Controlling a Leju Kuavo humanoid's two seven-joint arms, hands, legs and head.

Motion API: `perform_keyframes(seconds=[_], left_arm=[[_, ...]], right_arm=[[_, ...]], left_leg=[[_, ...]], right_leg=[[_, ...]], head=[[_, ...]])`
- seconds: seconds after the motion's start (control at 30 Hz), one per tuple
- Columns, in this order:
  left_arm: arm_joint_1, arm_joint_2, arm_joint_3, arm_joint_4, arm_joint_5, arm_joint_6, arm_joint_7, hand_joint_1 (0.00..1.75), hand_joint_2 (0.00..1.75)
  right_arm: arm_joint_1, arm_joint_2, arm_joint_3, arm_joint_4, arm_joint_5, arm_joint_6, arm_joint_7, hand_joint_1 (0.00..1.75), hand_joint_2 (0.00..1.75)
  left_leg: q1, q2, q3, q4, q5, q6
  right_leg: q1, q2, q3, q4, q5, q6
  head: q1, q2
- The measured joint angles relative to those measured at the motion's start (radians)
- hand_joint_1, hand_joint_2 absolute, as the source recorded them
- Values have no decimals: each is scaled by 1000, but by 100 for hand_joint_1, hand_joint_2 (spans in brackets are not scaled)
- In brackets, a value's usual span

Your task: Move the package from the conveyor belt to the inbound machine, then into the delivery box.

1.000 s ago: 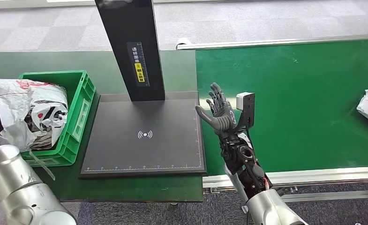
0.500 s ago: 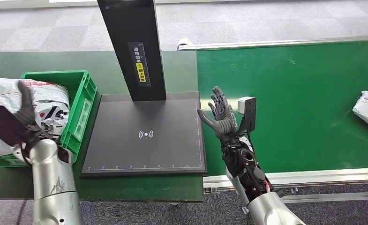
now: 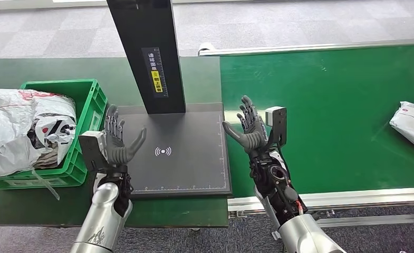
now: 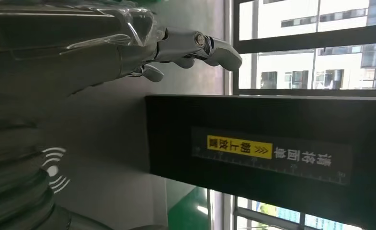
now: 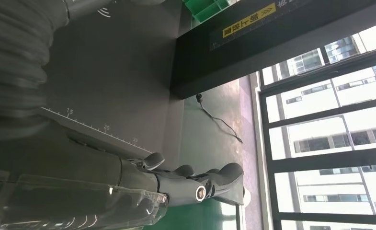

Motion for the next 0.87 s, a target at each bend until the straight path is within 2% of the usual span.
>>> perform_keyframes(seconds=[0.2, 0.4, 0.57, 0.87], left_arm=[[57, 2, -53, -1, 34, 35, -23, 0, 175], [64, 7, -83, 3, -109, 226, -46, 0, 175], [62, 9, -127, 15, -152, 183, -84, 0, 175], [55, 9, -188, 32, -172, 125, -86, 0, 175]], right_arm=[[0, 2, 0, 0, 8, 5, 5, 0, 175], [0, 2, 0, 0, 7, 7, -7, 0, 175], [-6, 9, 0, 0, 5, 12, -10, 0, 175], [-12, 16, 0, 0, 3, 18, -11, 0, 175]], left_leg=[[0, -1, 0, 0, 0, 0], [0, -2, 0, 0, 0, 0], [0, -1, 0, 0, 0, 0], [0, -1, 0, 0, 0, 0]], right_leg=[[0, 0, 0, 0, 0, 0], [0, 0, 0, 0, 0, 0], [0, 0, 0, 0, 0, 0], [0, 0, 0, 0, 0, 0]], head=[[0, 0], [0, 0], [0, 0], [0, 0]])
